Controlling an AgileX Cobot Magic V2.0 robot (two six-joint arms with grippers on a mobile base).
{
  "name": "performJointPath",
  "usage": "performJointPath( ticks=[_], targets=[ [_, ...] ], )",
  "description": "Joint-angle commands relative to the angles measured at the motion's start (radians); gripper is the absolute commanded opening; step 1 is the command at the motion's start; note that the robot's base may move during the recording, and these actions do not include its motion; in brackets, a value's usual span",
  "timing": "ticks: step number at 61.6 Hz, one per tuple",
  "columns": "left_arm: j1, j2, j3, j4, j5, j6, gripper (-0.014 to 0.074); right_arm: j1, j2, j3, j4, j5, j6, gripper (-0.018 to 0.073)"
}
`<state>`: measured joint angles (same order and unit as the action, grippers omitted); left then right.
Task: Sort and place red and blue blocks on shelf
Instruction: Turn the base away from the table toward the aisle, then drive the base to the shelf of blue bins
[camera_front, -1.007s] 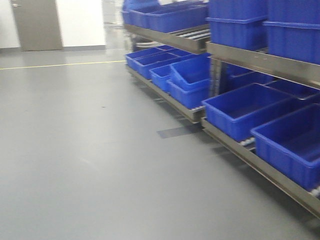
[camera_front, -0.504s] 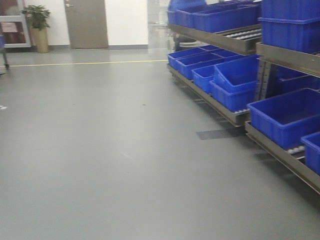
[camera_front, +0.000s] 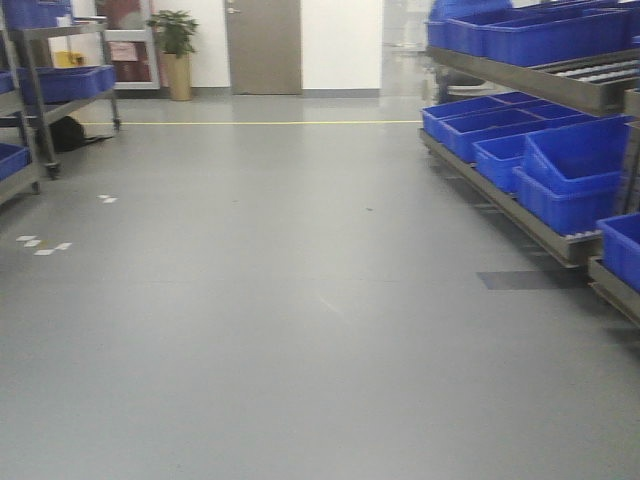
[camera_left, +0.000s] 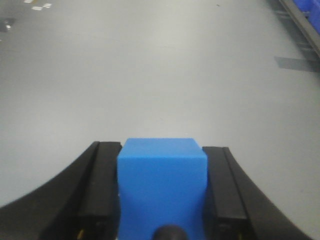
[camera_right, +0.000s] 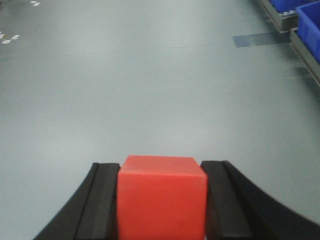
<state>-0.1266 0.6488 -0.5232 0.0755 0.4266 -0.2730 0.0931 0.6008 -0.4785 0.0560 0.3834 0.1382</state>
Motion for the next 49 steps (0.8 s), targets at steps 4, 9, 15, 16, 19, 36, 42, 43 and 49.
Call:
performJointPath(
  ticks=[4,9,15,16,19,36,42,43,49],
  targets=[
    [0.000,0.002,-0.037,0.005,-0.085,-0.005,0.0127,-0.007,-0.004,-0.028,-0.008,-0.076,-0.008,0.0057],
    [0.000,0.002,-0.037,0.005,-0.085,-0.005,0.0127,-0.007,-0.004,-0.028,-0.008,-0.076,-0.008,0.0057],
    [0.000,0.002,-0.037,0.005,-0.085,-0.005,0.0127,-0.007,-0.004,-0.028,-0.008,-0.076,-0.008,0.0057],
    [0.000,0.002,-0.037,0.005,-0.085,-0.005,0.0127,-0.007,-0.004,-0.028,-0.008,-0.076,-0.008,0.0057],
    [0.000,0.002,-0.037,0.005,-0.085,-0.005,0.0127,-0.007,-0.004,-0.028,-0.008,-0.076,-0.008,0.0057],
    [0.000,0.002,-0.037,0.005,-0.085,-0.005,0.0127,-0.007,-0.004,-0.028,-0.008,-0.076,-0.008,0.0057],
    [0.000,0.002,-0.037,0.005,-0.085,-0.005,0.0127,-0.007,-0.004,-0.028,-0.008,-0.076,-0.008,0.0057],
    [0.000,0.002,-0.037,0.005,-0.085,-0.005,0.0127,-0.007,-0.004,-0.028,-0.008,-0.076,-0.008,0.0057],
    [0.000,0.002,-0.037,0.005,-0.085,-0.005,0.0127,-0.007,-0.004,-0.028,-0.008,-0.076,-0.008,0.0057]
  ],
)
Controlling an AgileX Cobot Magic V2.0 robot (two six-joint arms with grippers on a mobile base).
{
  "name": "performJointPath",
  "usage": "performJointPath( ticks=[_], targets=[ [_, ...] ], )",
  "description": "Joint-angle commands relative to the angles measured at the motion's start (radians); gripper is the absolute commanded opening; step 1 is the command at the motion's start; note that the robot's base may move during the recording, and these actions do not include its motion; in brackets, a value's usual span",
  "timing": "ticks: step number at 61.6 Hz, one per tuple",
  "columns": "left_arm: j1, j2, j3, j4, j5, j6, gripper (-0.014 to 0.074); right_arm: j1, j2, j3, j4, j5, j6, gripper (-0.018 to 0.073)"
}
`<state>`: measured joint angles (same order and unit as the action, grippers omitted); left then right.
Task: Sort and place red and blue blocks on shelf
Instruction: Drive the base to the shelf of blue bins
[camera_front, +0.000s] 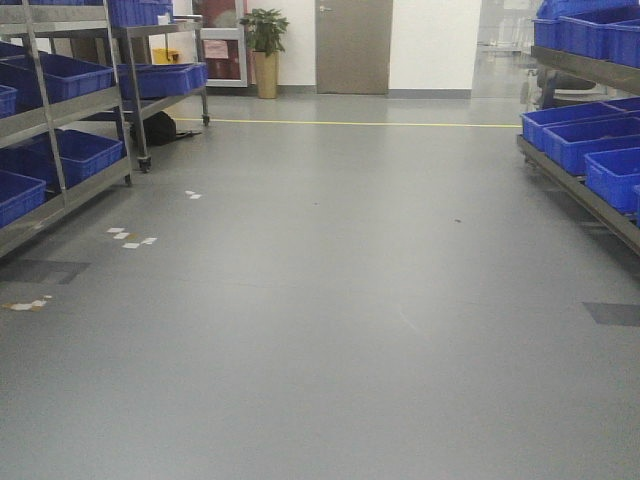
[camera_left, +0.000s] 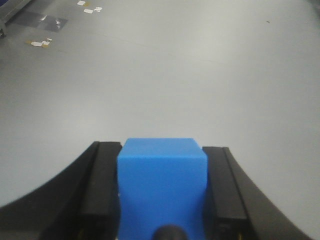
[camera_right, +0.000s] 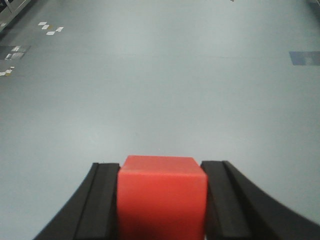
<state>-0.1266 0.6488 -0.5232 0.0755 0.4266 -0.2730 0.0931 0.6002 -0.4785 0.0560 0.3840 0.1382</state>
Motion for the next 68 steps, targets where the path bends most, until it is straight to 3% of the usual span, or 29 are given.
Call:
performJointPath(
  ticks=[1,68],
  targets=[
    [0.000,0.002,-0.037,0.005,-0.085,-0.005,0.0127,-0.007,-0.004,-0.028,-0.008,-0.077,-0.008,0.0057],
    [0.000,0.002,-0.037,0.005,-0.085,-0.005,0.0127,-0.007,-0.004,-0.028,-0.008,-0.077,-0.008,0.0057]
  ],
)
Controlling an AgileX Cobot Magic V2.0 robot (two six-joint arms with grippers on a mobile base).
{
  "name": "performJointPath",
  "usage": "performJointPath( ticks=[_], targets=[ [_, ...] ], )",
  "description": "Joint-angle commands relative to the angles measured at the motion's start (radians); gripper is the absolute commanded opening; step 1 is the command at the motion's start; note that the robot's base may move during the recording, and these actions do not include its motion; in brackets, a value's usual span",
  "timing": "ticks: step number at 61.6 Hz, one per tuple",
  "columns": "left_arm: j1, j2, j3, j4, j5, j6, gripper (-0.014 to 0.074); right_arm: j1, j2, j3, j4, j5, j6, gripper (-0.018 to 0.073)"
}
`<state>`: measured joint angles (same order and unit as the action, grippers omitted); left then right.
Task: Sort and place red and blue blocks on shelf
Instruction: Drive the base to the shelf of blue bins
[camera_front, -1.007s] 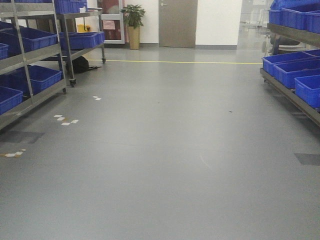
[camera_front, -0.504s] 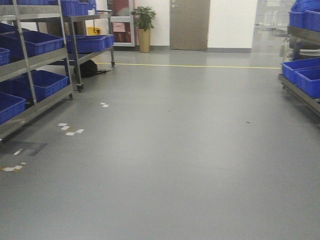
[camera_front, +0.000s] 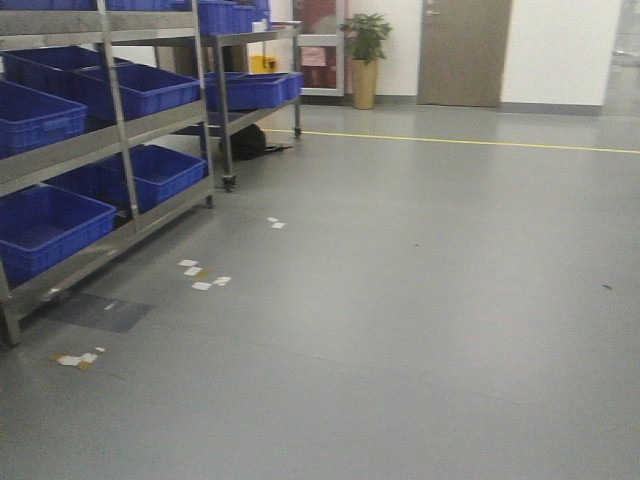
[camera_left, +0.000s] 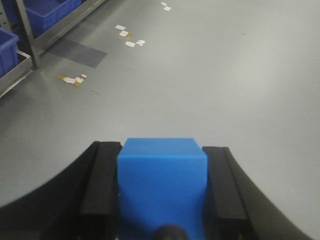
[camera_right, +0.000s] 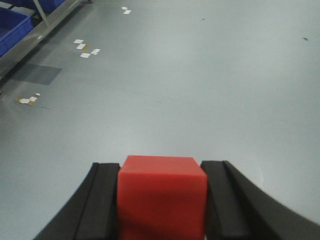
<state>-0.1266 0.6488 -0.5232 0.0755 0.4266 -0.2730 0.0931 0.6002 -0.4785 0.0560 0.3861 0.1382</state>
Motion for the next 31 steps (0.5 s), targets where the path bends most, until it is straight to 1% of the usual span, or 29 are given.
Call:
performJointPath(
  ticks=[1,31],
  targets=[
    [0.000,0.002,-0.037,0.005,-0.086,-0.005,0.0127,-0.007,-0.004,-0.028,-0.008,-0.079,-0.008,0.0057],
    [0.000,0.002,-0.037,0.005,-0.088,-0.005,0.0127,-0.007,-0.004,-0.028,-0.008,-0.079,-0.008,0.0057]
  ],
)
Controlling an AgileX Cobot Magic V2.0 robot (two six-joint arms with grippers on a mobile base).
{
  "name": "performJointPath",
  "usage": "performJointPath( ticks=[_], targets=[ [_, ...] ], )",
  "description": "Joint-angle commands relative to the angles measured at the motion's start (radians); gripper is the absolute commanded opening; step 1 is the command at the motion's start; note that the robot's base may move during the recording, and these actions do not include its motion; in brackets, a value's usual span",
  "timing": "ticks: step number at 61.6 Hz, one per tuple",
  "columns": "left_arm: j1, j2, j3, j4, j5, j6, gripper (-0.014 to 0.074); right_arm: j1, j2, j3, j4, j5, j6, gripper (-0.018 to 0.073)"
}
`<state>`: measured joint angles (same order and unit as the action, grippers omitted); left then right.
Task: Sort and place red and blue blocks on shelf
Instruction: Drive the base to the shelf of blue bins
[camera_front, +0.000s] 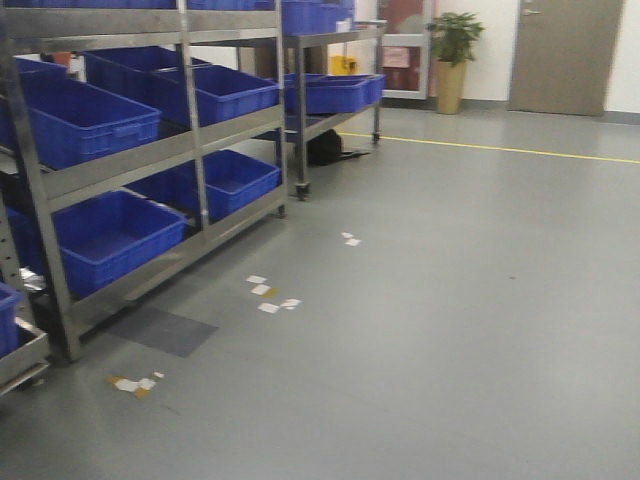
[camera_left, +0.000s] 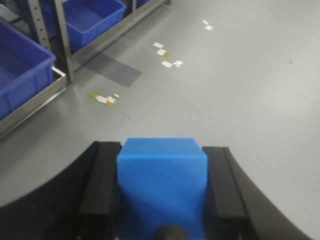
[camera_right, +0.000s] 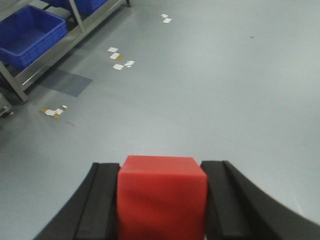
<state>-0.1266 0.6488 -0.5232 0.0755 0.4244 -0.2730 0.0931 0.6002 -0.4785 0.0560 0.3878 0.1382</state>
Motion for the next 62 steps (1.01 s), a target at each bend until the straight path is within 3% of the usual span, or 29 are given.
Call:
performJointPath(
  ticks=[1,62],
  targets=[
    [0.000,0.002,-0.037,0.005,-0.086,-0.005,0.0127,-0.007,-0.004,-0.028,-0.008,-0.081,-0.008,0.0057],
    [0.000,0.008,-0.037,0.005,-0.086,-0.005,0.0127,-0.007,-0.004,-0.028,-0.008,-0.081,-0.008,0.0057]
  ],
)
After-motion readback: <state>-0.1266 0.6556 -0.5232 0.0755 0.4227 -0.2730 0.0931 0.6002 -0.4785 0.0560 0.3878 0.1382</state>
